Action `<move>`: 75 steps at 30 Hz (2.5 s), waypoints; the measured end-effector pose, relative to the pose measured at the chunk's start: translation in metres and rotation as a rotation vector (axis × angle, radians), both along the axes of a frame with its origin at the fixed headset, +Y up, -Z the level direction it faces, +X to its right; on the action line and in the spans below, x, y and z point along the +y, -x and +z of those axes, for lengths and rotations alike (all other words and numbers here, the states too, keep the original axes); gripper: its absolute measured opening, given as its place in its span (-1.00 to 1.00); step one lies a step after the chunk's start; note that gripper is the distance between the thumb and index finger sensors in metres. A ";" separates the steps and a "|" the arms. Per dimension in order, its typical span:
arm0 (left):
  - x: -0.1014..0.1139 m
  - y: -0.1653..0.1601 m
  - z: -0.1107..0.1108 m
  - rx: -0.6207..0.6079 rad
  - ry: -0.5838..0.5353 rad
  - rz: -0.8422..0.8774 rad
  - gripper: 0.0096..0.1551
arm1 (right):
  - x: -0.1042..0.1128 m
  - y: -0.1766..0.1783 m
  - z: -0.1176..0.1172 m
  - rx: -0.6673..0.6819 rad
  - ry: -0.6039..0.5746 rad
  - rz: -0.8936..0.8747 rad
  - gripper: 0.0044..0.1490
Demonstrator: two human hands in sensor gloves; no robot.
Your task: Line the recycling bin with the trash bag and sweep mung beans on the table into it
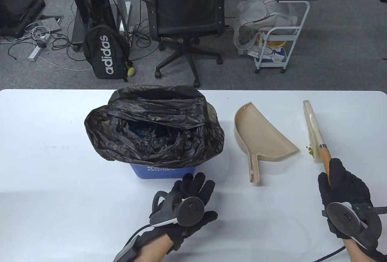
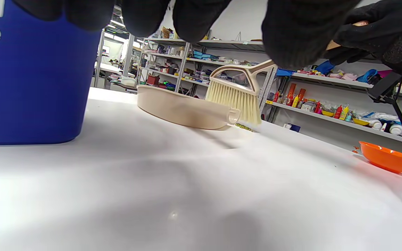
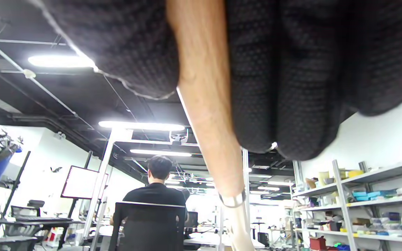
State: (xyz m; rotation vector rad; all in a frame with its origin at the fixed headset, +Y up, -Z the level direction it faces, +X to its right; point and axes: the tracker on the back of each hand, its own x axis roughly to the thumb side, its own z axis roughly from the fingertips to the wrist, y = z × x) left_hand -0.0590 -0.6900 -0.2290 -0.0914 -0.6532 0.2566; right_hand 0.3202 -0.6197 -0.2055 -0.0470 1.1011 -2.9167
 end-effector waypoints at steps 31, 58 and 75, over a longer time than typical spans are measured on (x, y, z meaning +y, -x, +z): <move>-0.001 0.000 0.000 -0.001 0.001 0.002 0.08 | -0.025 0.045 -0.018 -0.078 0.092 0.138 -0.26; 0.014 -0.127 -0.017 0.032 0.122 0.072 0.17 | -0.014 0.001 -0.018 -0.136 0.076 0.038 -0.26; -0.053 -0.199 -0.090 0.312 0.157 -0.119 0.28 | -0.014 0.001 -0.013 -0.133 0.096 0.015 -0.25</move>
